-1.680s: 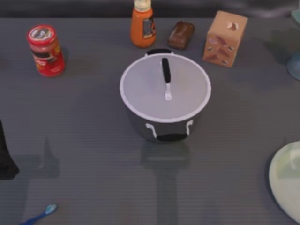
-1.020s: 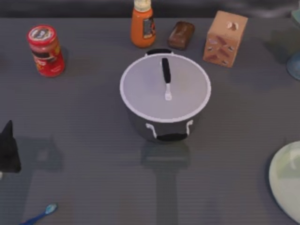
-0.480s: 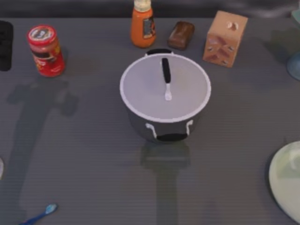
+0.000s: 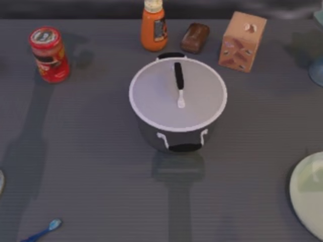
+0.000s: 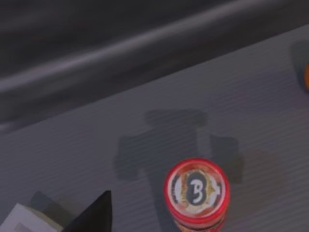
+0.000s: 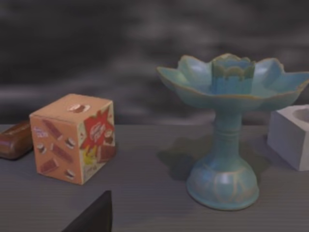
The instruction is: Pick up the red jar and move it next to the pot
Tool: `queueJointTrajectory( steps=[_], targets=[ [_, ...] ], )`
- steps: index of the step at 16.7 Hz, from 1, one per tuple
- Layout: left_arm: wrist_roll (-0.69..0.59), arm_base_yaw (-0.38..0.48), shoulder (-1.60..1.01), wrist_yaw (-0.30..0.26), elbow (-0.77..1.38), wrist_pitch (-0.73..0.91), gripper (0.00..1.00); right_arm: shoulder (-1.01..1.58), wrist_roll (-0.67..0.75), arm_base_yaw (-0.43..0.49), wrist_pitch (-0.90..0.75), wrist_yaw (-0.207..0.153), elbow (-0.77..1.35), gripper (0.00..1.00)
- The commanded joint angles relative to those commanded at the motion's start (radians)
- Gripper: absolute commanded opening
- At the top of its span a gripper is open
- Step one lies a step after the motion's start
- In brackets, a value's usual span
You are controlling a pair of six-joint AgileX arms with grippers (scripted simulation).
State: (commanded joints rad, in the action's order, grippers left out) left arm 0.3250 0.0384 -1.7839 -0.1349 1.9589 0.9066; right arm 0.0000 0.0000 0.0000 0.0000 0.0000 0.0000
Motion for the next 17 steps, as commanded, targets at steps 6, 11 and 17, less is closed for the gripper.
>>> queueJointTrajectory(
  steps=[6,11,17],
  targets=[
    [0.056,-0.014,-0.498,0.004,0.445,0.243,1.0,0.0,0.0,0.0,0.0,0.0,0.0,1.0],
    [0.074,-0.025,-0.764,0.014,0.622,0.39,1.0,0.0,0.0,0.0,0.0,0.0,0.0,1.0],
    [0.077,-0.027,-0.805,0.017,0.647,0.416,1.0,0.0,0.0,0.0,0.0,0.0,0.0,1.0]
  ],
)
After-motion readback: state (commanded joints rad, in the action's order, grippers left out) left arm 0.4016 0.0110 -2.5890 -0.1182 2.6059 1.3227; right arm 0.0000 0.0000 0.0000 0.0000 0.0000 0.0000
